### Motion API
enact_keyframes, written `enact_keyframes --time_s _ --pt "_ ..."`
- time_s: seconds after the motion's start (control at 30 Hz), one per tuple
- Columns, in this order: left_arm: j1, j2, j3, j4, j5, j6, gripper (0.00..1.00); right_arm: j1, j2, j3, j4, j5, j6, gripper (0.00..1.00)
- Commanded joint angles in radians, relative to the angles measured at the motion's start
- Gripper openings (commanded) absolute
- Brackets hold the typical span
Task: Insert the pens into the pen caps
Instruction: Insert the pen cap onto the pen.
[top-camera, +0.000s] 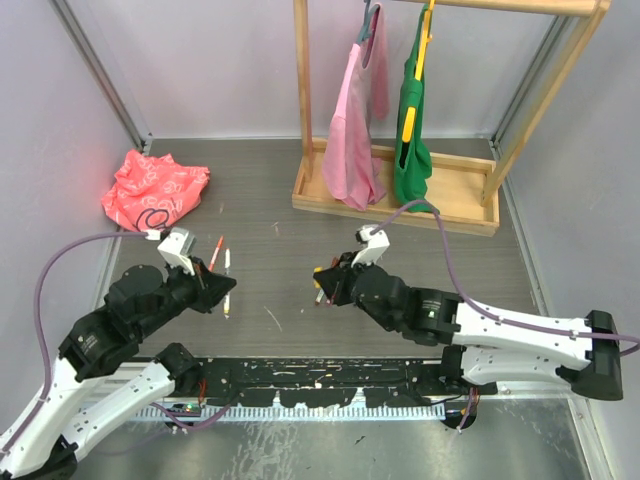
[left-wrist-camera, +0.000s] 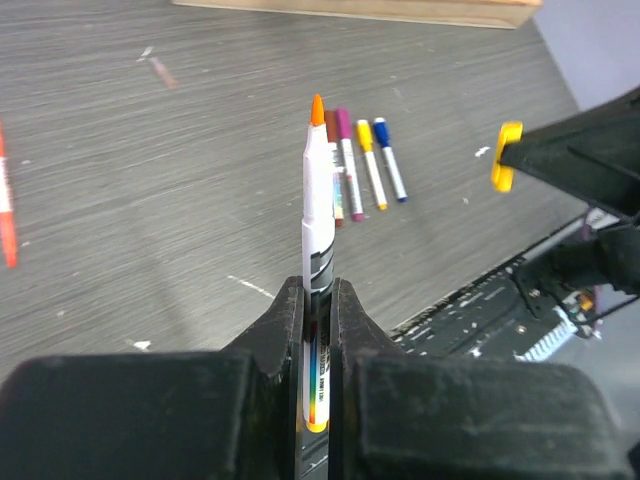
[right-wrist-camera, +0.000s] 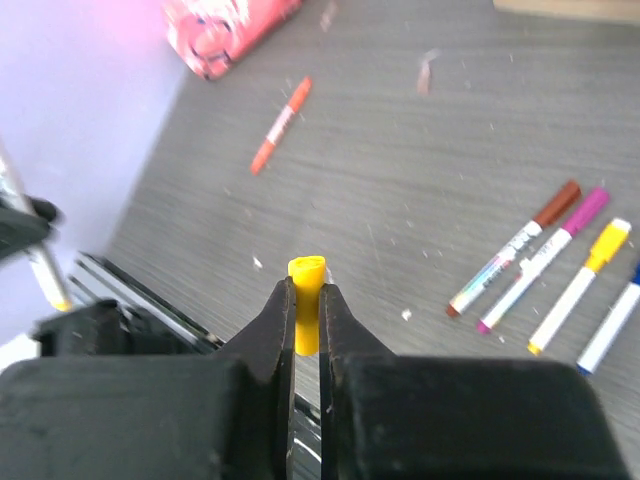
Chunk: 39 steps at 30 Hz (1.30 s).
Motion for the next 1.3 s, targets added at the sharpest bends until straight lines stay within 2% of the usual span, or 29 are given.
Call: enact_keyframes --time_s 0.0,0.27,0.43,0.77,1.0,1.27 --pt "0.004 0.02 -0.027 0.191 0.146 -0.033 0.0 -0.002 -0.085 -0.038 0.267 0.098 -0.049 0.0" --pt "0.004 0.059 -0.061 0.366 0.248 -0.022 0.0 -0.002 -0.068 -0.07 0.66 -0.025 -0.306 0.0" --pt "0.004 0.025 -0.129 0.483 0.311 0.003 0.0 -0.002 -0.02 -0.119 0.928 -0.096 -0.336 0.02" --pt "0.003 0.029 -0.131 0.563 0.436 0.0 0.0 -0.013 0.001 -0.067 1.01 -0.251 -0.451 0.0" --pt "0.004 0.064 -0.129 0.586 0.581 0.02 0.0 -0.028 -0.03 -0.069 1.033 -0.3 -0.431 0.0" --pt "0.003 0.068 -0.139 0.631 0.643 0.023 0.0 -0.036 -0.05 -0.066 1.008 -0.303 -0.417 0.0"
